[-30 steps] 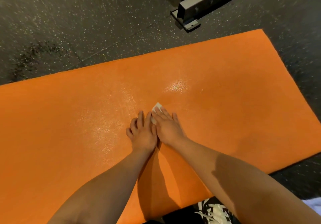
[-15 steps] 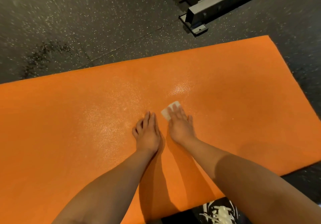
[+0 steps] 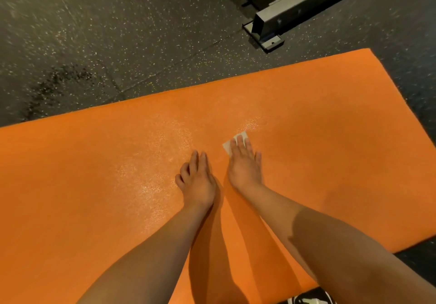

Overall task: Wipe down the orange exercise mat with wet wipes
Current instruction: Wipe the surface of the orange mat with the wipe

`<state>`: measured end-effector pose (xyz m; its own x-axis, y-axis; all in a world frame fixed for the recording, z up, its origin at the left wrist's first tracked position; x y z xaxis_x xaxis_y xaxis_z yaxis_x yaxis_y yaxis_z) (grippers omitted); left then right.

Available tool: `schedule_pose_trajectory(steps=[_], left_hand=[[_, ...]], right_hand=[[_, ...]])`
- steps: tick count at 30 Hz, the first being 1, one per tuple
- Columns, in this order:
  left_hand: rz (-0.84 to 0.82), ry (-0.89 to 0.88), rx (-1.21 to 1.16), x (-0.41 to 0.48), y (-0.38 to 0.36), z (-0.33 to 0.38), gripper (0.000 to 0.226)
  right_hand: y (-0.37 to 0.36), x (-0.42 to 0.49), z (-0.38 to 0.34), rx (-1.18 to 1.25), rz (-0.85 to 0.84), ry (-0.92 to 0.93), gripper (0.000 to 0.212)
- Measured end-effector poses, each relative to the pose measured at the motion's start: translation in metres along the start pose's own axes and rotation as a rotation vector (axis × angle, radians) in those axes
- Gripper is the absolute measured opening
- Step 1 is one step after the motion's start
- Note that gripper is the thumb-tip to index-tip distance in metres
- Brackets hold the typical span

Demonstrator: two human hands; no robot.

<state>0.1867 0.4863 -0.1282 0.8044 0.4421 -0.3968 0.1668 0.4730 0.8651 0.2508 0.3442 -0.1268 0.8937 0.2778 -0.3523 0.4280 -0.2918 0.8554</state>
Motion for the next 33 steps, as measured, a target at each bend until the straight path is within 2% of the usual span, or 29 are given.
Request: schedule_pose_trajectory(steps=[4,5,6,9,10,12,15,16,18,20,22,26,28,30,33], left_hand=[[-0.024,-0.016,-0.026,-0.004,-0.002,-0.007,0.059],[-0.036,-0.024,-0.016,-0.004,-0.002,-0.007,0.060],[-0.044,-0.033,-0.001,-0.005,-0.003,-0.007,0.061],[-0.061,-0.041,0.028,-0.004,-0.001,-0.004,0.062],[-0.066,-0.036,0.028,-0.006,-0.001,-0.002,0.063],[-0.075,-0.028,0.026,-0.009,-0.002,-0.001,0.062],[-0.080,-0.029,0.002,-0.012,0.001,-0.001,0.060],[-0.076,-0.033,-0.007,-0.011,0.002,-0.001,0.059],[-0.068,-0.039,-0.004,-0.009,0.006,-0.001,0.060],[-0.043,-0.049,0.012,-0.006,0.010,-0.003,0.062],[-0.017,-0.057,0.006,0.002,0.017,-0.005,0.063],[0.014,-0.062,-0.050,0.013,0.018,0.000,0.056],[0.027,-0.063,-0.059,0.011,0.014,0.008,0.052],[0.009,-0.074,-0.037,0.009,0.009,0.014,0.057],[-0.013,-0.077,0.018,0.008,0.006,0.013,0.062]], right_hand=[[-0.017,-0.008,-0.051,-0.048,-0.177,0.377,0.062],[-0.017,-0.008,-0.049,-0.076,-0.177,0.410,0.062],[-0.013,-0.006,-0.041,-0.095,-0.145,0.380,0.063],[0.002,-0.010,0.008,0.006,0.001,0.007,0.067],[0.002,-0.016,0.016,0.025,0.020,-0.061,0.068],[-0.007,-0.028,0.003,0.012,-0.016,0.009,0.066],[-0.027,-0.042,-0.034,-0.047,-0.130,0.308,0.060],[-0.028,-0.042,-0.037,-0.067,-0.141,0.355,0.059],[-0.023,-0.032,-0.024,-0.080,-0.123,0.307,0.061],[-0.010,-0.020,-0.003,-0.058,-0.056,0.133,0.064],[-0.005,-0.009,-0.001,-0.020,-0.027,0.051,0.065],[-0.016,0.007,-0.051,-0.043,-0.123,0.290,0.061],[-0.015,0.011,-0.052,-0.052,-0.123,0.319,0.058],[-0.005,0.014,-0.029,-0.056,-0.062,0.233,0.058],[0.014,0.012,0.021,-0.049,0.026,-0.039,0.065]])
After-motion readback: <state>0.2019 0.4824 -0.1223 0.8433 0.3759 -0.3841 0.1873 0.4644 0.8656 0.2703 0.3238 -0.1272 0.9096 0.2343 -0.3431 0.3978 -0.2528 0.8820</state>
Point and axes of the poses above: each hand's wrist, its own x-axis towards the middle knuckle, its own y-axis out of the back of the hand, z = x × y, the point moved 8 cm from there along x, towards the middle knuckle, and after that the axes turned 9 degrees about y, right-handed, at the moved point
